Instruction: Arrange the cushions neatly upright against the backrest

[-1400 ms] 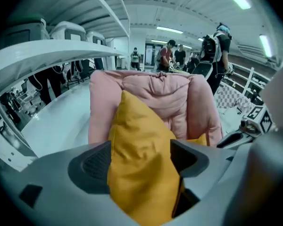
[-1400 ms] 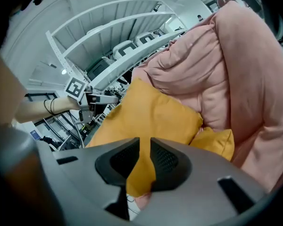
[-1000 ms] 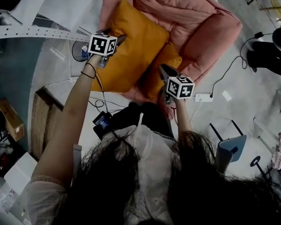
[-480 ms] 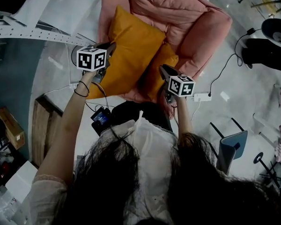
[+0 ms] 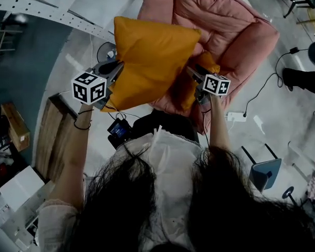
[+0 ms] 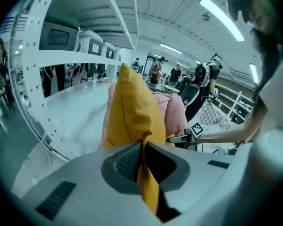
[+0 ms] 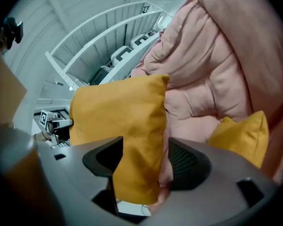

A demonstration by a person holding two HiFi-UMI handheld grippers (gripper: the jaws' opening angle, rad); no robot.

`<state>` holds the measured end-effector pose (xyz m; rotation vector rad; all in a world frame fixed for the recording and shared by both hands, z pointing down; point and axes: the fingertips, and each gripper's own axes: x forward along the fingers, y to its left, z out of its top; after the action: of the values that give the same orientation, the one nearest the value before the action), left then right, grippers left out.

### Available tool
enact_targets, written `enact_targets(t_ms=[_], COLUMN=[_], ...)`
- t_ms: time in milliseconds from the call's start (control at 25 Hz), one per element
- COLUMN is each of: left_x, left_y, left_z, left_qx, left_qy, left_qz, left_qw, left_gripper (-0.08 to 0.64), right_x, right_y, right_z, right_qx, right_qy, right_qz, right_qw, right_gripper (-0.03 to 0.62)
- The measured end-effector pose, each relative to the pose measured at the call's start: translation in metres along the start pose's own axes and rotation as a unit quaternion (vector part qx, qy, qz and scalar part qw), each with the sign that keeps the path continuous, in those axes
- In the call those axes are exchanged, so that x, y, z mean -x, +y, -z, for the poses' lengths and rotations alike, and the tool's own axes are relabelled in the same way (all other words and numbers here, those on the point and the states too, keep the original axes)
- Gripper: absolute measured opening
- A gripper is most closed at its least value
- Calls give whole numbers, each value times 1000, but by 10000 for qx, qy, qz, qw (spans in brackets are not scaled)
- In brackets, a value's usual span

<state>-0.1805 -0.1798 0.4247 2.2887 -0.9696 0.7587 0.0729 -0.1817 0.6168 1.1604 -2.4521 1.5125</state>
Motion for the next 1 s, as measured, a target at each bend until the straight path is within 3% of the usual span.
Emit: enact_targets(t_ms=[160,400,520,600,840,1000], left_x=[33,59,71,79,83,66], left_y=[6,11,16,18,25,21], left_z=[20,48,60,65,57,36], left_qx=[70,181,236,290,412,232], left_qy=[-82,-74,-42,-62,-314,-440], left_qz=[-166,-335,-447,-523,-668,-518], left_qw=[9998,9992,9987,9982,9964,9974], left_gripper=[34,34,34,34,32,32], right_x=[-40,-79,-89,-87,-55,-23], right_y=[25,67,81,85,92,88], right_z=[7,11,19,24,13,-27], right_qx=[-281,-811,-545,-418,-66,-73], right_qy=[185,48,40,7,-258,-995], right_qz=[-724,-1537,-1331,-1141,-861,-736], right_qw=[9968,9848,9896,9926,9959,9923], right_gripper=[284,277,118,65,44,43])
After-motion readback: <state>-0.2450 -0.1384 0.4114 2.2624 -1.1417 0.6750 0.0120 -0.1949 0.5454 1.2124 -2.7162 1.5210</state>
